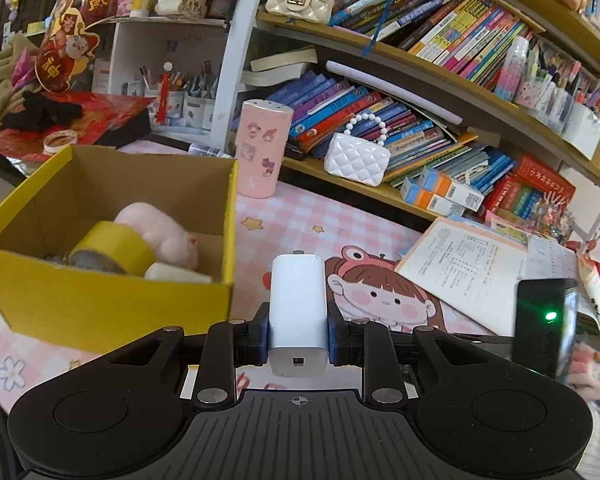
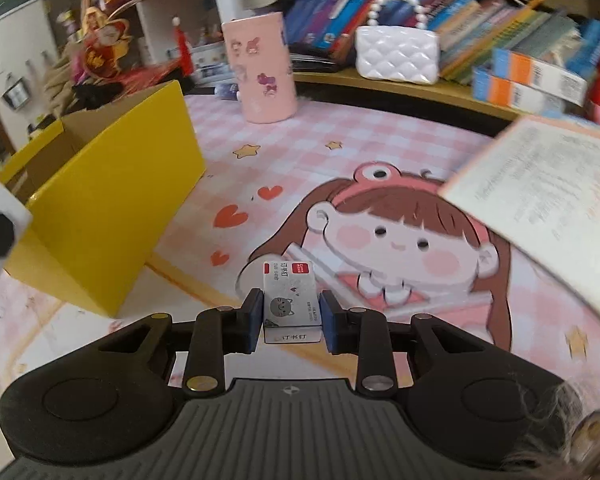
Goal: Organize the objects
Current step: 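Grasp the small red-labelled white box with the right tool while the left tool lifts the charger, then carry the small box with the right tool while the left tool carries the charger to the yellow box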
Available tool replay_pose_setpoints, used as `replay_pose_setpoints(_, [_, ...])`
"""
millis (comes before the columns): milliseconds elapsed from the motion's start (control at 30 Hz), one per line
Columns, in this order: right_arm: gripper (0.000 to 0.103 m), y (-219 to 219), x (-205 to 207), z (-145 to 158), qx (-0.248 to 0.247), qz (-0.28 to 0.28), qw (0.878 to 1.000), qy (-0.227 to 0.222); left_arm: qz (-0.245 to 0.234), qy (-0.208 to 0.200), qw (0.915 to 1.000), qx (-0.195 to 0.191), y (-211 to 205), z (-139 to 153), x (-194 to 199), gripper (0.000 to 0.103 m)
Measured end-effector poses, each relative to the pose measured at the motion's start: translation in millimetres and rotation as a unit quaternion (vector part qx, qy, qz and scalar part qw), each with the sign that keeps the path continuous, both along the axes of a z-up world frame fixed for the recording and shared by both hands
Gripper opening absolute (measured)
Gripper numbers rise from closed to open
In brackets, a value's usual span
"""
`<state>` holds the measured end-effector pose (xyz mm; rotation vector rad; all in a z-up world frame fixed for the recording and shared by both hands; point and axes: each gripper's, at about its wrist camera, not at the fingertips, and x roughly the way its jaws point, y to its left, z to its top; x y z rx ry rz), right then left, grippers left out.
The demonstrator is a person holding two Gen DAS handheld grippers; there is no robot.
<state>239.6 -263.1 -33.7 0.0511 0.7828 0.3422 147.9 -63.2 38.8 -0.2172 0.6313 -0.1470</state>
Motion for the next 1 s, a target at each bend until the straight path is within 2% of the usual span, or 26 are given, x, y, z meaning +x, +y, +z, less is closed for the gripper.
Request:
replay_pose_setpoints(233, [0.028, 33, -63, 21, 0.006, -0.019, 1.0, -0.001, 0.002, 0.012, 0.9999, -0.002, 38, -12, -37, 0.024])
replay_pose_setpoints(500, [0.028, 90, -126, 25, 0.0, -0.029, 0.999, 0.017, 0.016, 0.019, 0.9987, 0.044, 88, -24, -86, 0.024])
replay_pose_setpoints(700, [0.028, 131, -153, 28, -0.008, -0.012, 1.0, 0.011, 0.043, 0.027, 0.997, 0.058, 118, -26, -109, 0.024])
replay_pose_setpoints(1000, [0.028, 174, -182, 31, -0.018, 0.006, 1.0, -0.002, 0.038, 0.016, 0.9972, 0.063, 145, -26, -129, 0.024])
